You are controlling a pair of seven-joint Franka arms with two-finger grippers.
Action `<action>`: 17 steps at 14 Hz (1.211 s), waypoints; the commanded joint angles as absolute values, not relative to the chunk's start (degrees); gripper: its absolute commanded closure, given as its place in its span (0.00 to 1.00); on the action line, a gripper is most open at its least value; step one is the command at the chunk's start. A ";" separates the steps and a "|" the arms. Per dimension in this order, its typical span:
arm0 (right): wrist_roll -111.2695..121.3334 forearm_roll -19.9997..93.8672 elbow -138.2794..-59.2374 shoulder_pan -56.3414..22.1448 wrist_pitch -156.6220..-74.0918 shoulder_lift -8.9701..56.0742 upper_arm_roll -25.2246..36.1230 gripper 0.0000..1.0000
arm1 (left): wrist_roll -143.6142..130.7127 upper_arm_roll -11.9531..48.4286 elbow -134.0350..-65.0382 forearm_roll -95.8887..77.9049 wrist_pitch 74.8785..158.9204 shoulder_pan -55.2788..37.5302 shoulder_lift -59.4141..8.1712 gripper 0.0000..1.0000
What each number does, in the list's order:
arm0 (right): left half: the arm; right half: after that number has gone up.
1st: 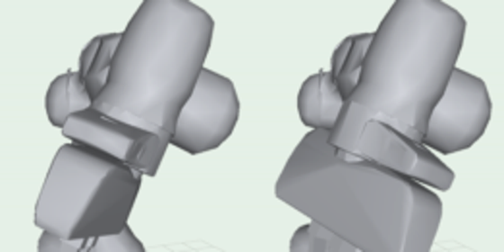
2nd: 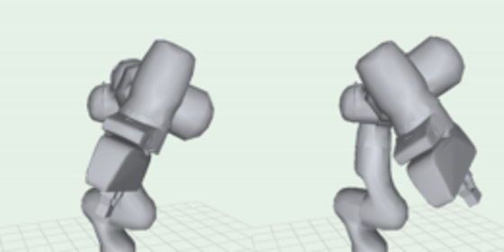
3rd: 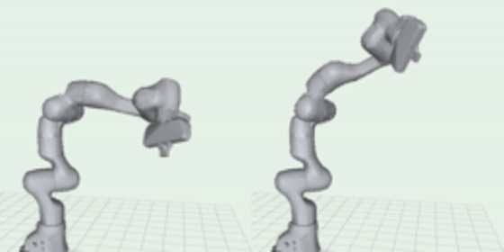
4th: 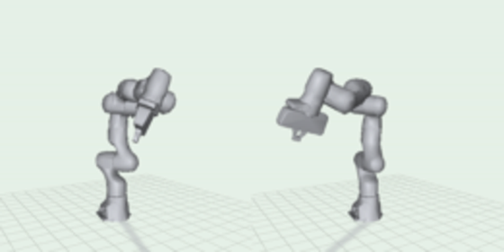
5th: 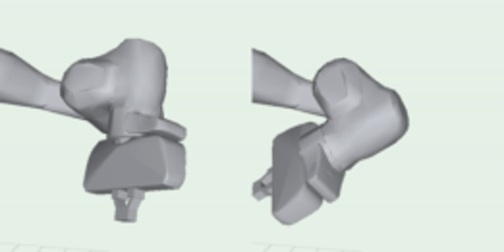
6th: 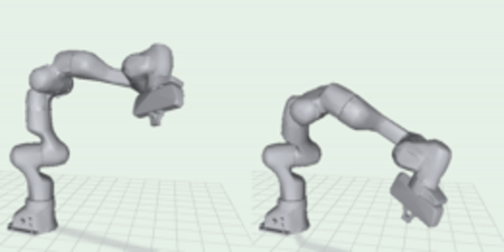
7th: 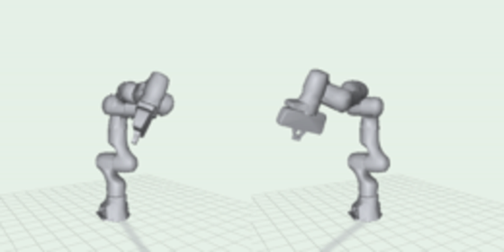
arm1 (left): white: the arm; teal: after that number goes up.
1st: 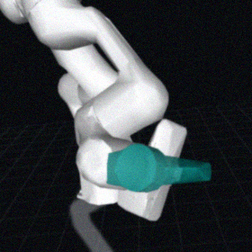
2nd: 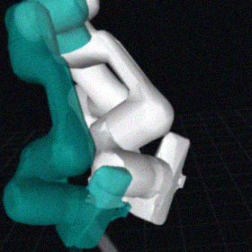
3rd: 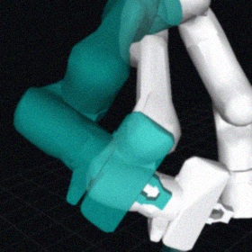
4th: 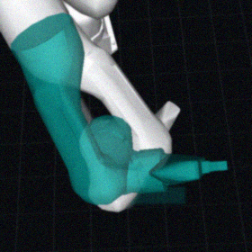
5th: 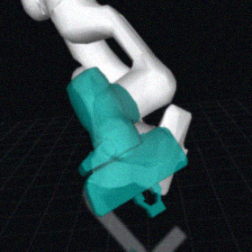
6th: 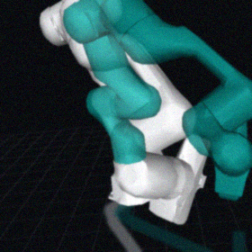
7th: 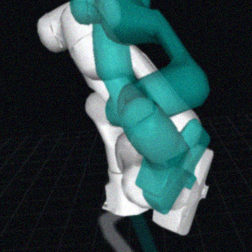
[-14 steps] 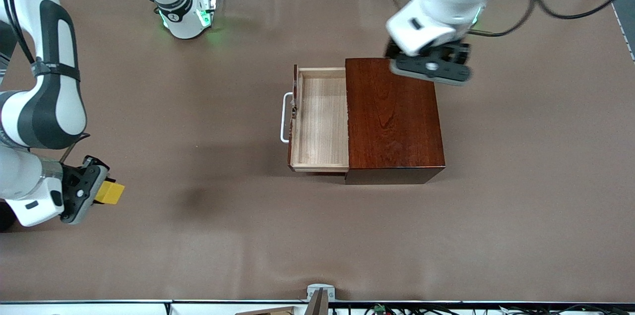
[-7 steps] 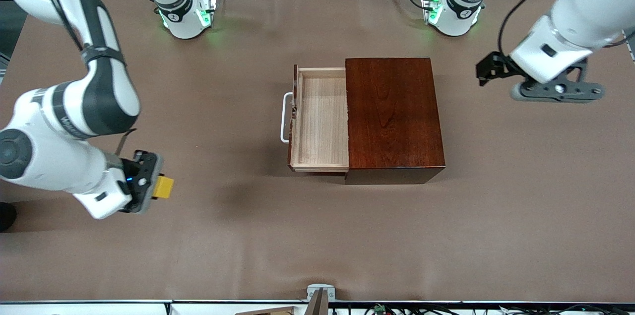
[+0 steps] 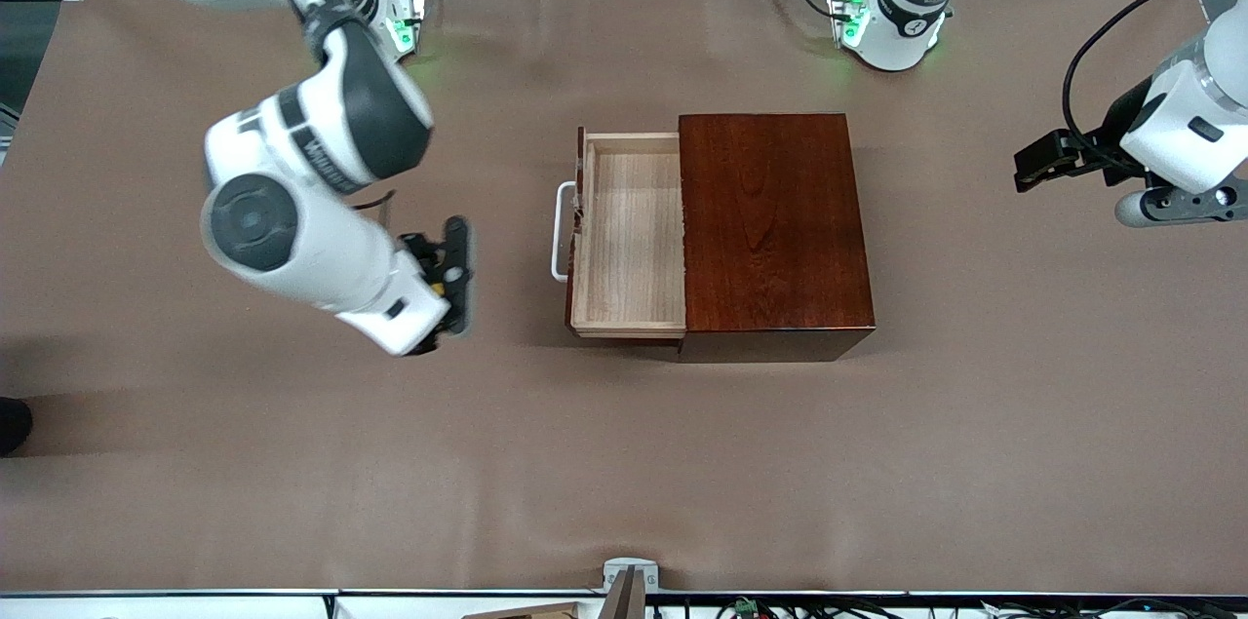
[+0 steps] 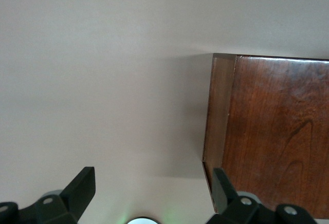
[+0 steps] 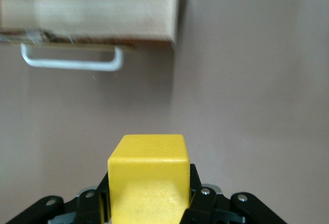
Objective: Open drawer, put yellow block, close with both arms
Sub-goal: 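Lower the yellow cube into the open drawer with the right gripper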
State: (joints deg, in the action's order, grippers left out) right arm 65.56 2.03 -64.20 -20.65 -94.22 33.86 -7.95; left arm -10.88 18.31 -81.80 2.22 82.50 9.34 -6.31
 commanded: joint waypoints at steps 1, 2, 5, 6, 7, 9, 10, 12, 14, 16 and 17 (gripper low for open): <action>61.36 2.20 -64.25 -25.29 -93.43 33.13 -7.65 1.00 | -6.96 18.81 -82.53 1.67 83.76 10.02 -5.89 0.00; 59.78 1.85 -64.34 -27.14 -93.51 33.13 -7.56 1.00 | -5.38 18.81 -82.53 1.84 83.85 9.93 -5.89 0.00; 55.20 1.32 -64.51 -31.37 -94.30 33.40 -7.21 1.00 | -5.19 18.81 -82.53 1.58 84.02 9.93 -5.89 0.00; 55.11 1.32 -64.86 -31.99 -95.52 33.66 -7.29 1.00 | -5.19 18.81 -82.53 1.50 84.02 10.02 -5.89 0.00; 55.19 1.23 -65.04 -32.69 -97.10 33.75 -7.29 1.00 | -5.19 18.81 -82.53 1.49 84.02 10.02 -5.89 0.00; 55.20 1.14 -67.05 -34.27 -100.18 33.92 -7.29 1.00 | -5.19 18.81 -82.53 1.41 84.02 10.02 -5.89 0.00; 55.20 0.97 -67.76 -35.15 -101.94 33.93 -7.21 1.00 | -5.19 18.81 -82.53 1.41 84.02 10.02 -5.89 0.00; 55.11 -0.87 -68.55 -36.29 -103.09 34.54 -7.21 1.00 | -5.19 18.81 -82.53 1.41 84.02 9.93 -5.89 0.00; 55.11 -1.32 -68.64 -37.18 -104.14 36.03 -7.21 1.00 | -5.19 18.81 -82.53 1.41 83.94 9.93 -5.89 0.00; 55.02 -1.23 -70.13 -37.53 -106.95 36.82 -7.21 1.00 | -5.19 18.81 -82.62 1.32 83.94 9.84 -5.89 0.00; 54.67 -1.23 -71.70 -37.79 -108.70 36.83 -7.21 1.00 | -5.19 18.81 -82.62 1.32 83.94 9.84 -5.89 0.00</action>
State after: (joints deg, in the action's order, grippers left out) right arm 55.71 -0.22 -69.50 -37.05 -106.20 37.00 -7.67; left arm -6.30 18.47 -81.97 2.22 83.36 9.31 -6.43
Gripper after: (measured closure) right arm 0.441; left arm 0.000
